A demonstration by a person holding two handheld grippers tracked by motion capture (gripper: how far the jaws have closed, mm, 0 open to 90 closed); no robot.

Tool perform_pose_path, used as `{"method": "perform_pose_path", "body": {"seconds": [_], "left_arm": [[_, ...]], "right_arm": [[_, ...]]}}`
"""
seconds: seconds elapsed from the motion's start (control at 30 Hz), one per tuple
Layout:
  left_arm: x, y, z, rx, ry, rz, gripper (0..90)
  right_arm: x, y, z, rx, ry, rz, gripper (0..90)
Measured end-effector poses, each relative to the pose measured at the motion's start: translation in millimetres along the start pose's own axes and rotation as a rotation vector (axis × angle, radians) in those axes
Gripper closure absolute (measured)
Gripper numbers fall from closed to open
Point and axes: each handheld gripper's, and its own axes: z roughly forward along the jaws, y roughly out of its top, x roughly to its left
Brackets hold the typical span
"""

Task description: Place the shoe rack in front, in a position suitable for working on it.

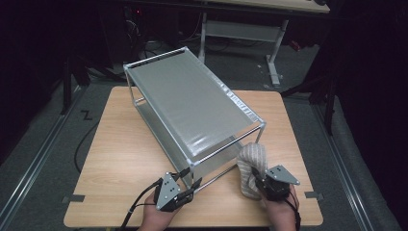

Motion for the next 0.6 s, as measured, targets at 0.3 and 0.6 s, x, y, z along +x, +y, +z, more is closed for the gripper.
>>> {"method": "perform_pose_path", "body": {"seconds": [0.3, 0.6], "left_arm": [[-0.7, -1.9, -2.0, 0.001, 0.012, 0.006, 51.1], [-3.8, -9.3, -5.2, 0.022, 0.040, 0.018, 52.1]], "right_arm": [[-13.6, 12.0, -22.2, -0.133, -0.071, 0.042, 70.1], [-25.2, 32.7, -36.8, -0.255, -0.096, 0.063, 69.6]]}}
